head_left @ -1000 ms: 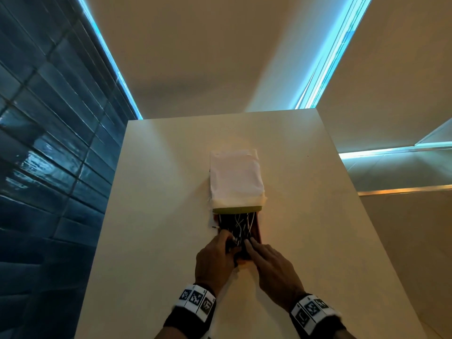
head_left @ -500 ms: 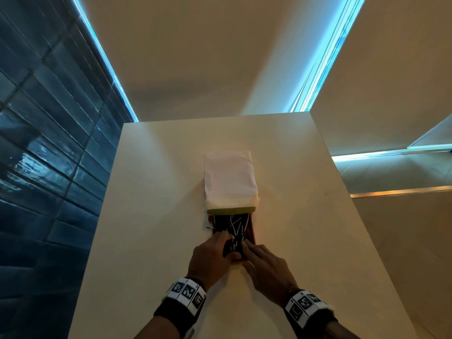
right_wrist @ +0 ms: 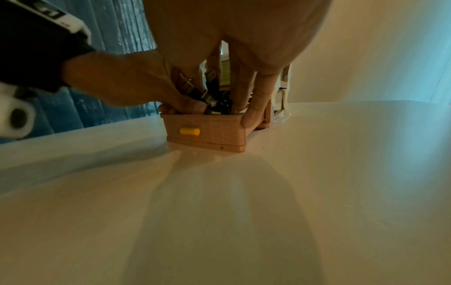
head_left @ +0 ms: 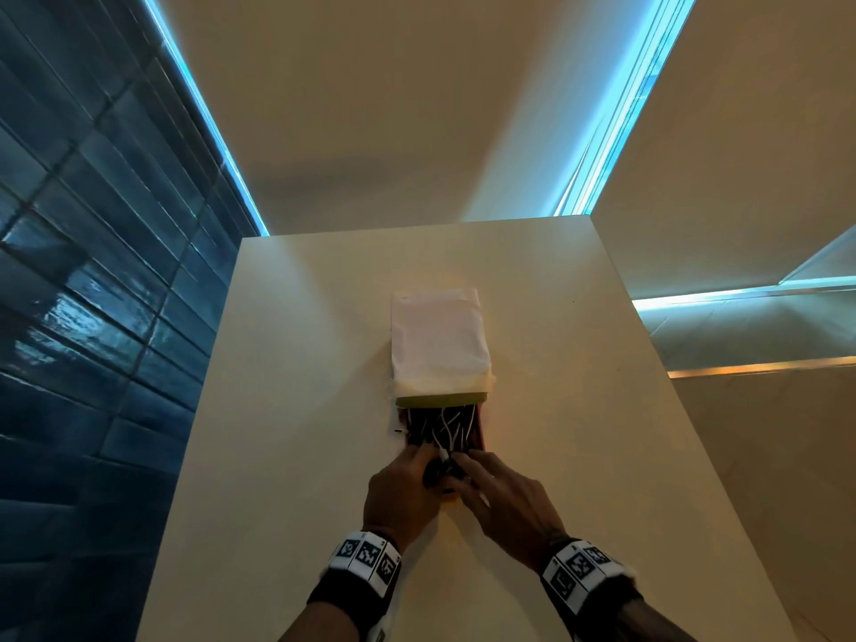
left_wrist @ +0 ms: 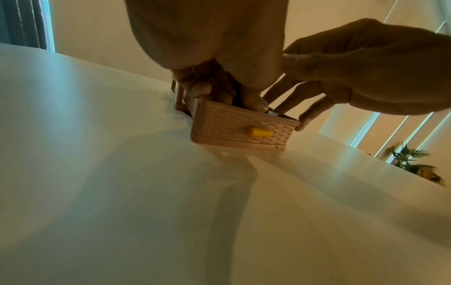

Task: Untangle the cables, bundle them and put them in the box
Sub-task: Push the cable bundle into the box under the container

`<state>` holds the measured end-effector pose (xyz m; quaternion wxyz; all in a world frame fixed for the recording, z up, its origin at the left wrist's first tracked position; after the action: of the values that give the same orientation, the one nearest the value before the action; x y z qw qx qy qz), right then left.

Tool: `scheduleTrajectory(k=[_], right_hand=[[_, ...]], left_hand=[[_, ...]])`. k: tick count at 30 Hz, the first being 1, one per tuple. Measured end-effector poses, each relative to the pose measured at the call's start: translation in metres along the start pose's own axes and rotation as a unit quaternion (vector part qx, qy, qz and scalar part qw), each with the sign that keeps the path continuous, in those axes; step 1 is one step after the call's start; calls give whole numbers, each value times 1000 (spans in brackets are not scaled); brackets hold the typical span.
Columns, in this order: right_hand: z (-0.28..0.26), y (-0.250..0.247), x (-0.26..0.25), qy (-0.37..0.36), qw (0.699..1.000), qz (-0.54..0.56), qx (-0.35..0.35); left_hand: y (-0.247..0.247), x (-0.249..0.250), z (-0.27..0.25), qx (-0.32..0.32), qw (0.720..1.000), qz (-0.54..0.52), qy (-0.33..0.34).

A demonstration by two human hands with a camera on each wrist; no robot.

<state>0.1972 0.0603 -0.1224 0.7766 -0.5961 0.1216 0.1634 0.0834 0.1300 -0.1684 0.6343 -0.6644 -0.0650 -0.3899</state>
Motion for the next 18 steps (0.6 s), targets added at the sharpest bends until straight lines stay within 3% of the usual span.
scheduleTrajectory(k=[8,14,18], right_hand=[[5,12,13,5,998,46,43],[-2,15,14,-1,995,32,96],[-6,17,14,-10,996,15,92]], left_hand=[[-22,-3,-16,78,995,-47,42],[-32,2,0,113,989,-91,29],[-40,-4,-3,159,976,-147,12]])
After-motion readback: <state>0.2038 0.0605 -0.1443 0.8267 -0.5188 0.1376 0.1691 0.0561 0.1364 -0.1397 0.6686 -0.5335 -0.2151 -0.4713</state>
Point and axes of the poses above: each hand's wrist, its own z-axis towards the middle knuckle, its own y-axis out of the palm, x = y × z, the point moved 8 cm from there along z, towards the middle knuckle, and after that the axes turned 9 degrees about x, right-handed, at the moved point
